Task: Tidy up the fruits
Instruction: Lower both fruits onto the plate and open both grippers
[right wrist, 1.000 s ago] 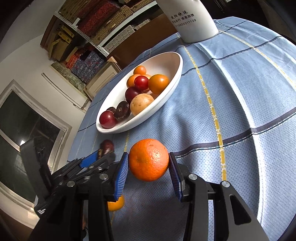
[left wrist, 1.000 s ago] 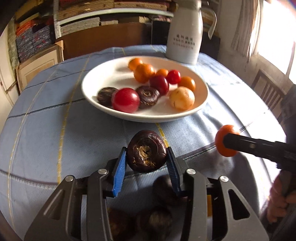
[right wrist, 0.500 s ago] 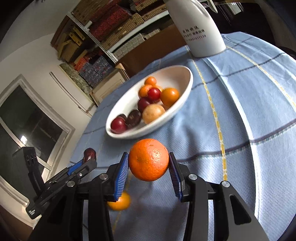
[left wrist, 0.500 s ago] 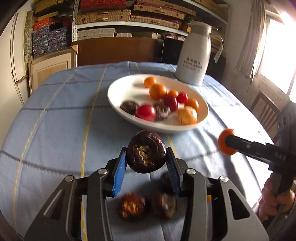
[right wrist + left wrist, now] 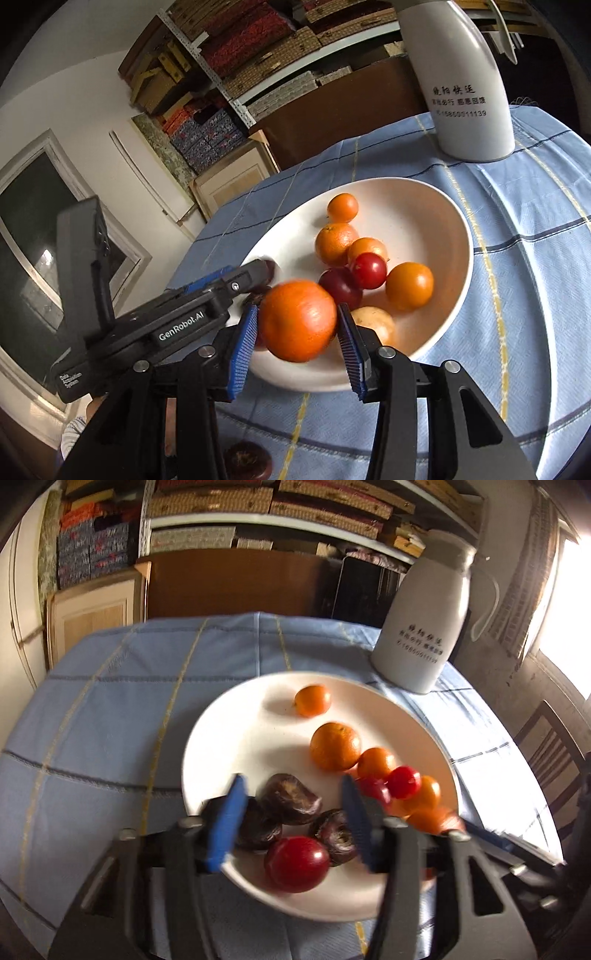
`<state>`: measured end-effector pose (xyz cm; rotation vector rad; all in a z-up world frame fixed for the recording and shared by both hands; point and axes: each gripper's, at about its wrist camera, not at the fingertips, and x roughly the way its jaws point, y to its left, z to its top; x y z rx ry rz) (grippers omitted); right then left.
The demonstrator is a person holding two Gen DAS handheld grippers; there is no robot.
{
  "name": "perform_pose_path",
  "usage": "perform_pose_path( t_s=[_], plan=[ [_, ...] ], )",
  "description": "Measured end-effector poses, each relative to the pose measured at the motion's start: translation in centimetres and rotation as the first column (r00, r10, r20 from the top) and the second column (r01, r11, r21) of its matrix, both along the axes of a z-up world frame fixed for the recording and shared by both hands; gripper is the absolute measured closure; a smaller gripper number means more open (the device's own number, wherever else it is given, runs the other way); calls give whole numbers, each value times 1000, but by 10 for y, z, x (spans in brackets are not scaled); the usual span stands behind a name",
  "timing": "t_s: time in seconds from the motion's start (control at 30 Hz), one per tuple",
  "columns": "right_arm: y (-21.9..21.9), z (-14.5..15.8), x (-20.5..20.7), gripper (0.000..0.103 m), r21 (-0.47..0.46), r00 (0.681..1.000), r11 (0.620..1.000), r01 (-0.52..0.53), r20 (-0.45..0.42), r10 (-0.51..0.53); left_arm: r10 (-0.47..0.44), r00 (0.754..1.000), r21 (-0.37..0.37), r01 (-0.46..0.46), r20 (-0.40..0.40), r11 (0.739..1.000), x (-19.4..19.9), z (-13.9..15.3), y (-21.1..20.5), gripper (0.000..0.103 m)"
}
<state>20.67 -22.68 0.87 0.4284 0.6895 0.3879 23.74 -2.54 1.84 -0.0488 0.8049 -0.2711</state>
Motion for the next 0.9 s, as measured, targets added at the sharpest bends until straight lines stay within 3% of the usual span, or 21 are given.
perform_pose_path(
  t_s=[0.1,0.17,0.23,0.27,0.4,0.6,0.73,0.9],
  plan=[
    [-13,5,-6,45,54,999,998,24,28,-25,17,1000,16,-17,0,1000,-2,-4,4,35],
    [-18,7,-12,43,60,998,998,34,44,-36,33,999,2,-33,6,999,-8,-1,10,27],
    [-22,6,-17,40,51,998,997,51,45,-53,69,997,-4,-69,35,998,-19,3,18,11],
    [-25,4,-19,38,54,997,997,60,39,-62,89,995,2,-90,53,996,-25,4,21,9],
    [-37,-6,-22,34,85,996,992,92,1,-93,147,985,61,-153,90,986,-53,-1,33,7],
    [-42,-10,-43,29,85,995,991,100,-5,-100,211,968,85,-224,137,971,-96,-2,47,6],
    [-34,-18,-65,27,60,997,996,71,-21,-70,235,955,85,-253,183,964,-122,1,53,5],
    [-18,-25,-89,25,8,1000,1000,6,-25,-5,250,952,97,-270,179,958,-146,-4,61,5]
  ],
)
